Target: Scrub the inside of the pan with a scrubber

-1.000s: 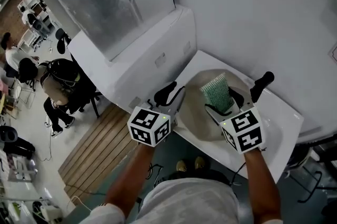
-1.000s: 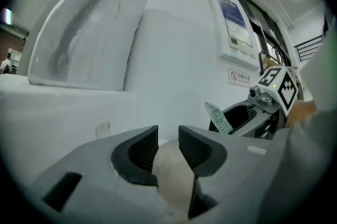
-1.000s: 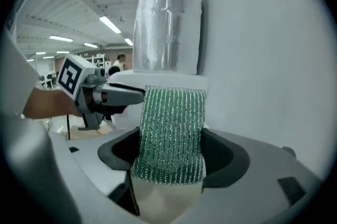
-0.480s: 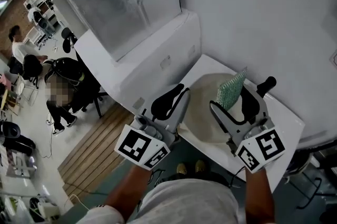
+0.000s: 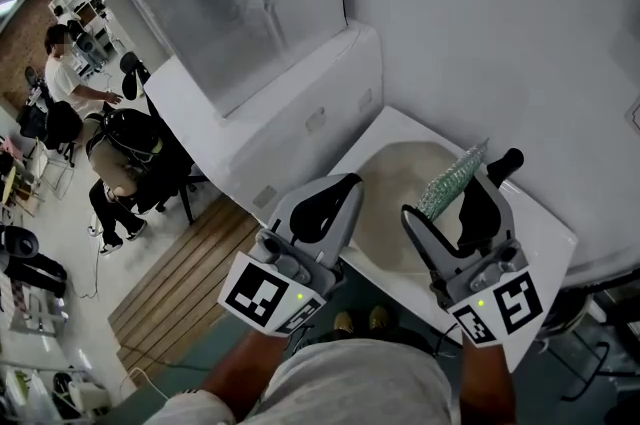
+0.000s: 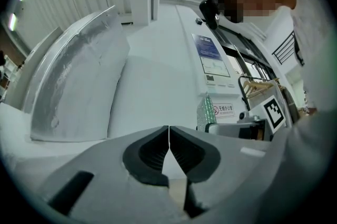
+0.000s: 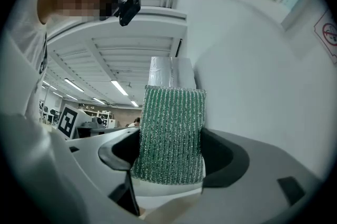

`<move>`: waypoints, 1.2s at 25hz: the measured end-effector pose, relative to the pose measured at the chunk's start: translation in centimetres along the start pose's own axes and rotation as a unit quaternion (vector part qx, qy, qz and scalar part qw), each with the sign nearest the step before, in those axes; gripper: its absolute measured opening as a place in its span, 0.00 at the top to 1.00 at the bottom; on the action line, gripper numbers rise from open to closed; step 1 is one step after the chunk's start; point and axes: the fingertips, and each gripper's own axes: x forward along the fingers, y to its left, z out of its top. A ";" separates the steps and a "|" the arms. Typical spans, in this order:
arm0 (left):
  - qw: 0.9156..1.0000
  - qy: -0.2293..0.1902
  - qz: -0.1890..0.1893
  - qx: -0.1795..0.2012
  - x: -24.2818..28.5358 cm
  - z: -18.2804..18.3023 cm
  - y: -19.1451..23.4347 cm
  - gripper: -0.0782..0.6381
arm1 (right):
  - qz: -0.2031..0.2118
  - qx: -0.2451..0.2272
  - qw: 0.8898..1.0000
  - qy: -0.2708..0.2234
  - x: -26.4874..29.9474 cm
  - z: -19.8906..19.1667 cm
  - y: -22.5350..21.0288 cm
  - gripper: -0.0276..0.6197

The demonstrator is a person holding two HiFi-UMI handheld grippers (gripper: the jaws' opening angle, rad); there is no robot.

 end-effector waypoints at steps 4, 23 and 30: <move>1.000 -0.002 -0.002 0.001 0.0 0.3 -0.6 0.87 | -0.001 -0.003 1.000 -0.003 -0.5 0.3 0.1 0.41; 1.000 -0.003 -0.002 0.003 0.2 0.2 -1.3 0.87 | -0.005 -0.007 1.000 0.011 -1.0 -0.6 -0.3 0.42; 1.000 -0.006 -0.001 0.003 0.3 0.3 -1.7 0.87 | -0.004 -0.007 1.000 0.011 -1.4 -0.5 -0.6 0.42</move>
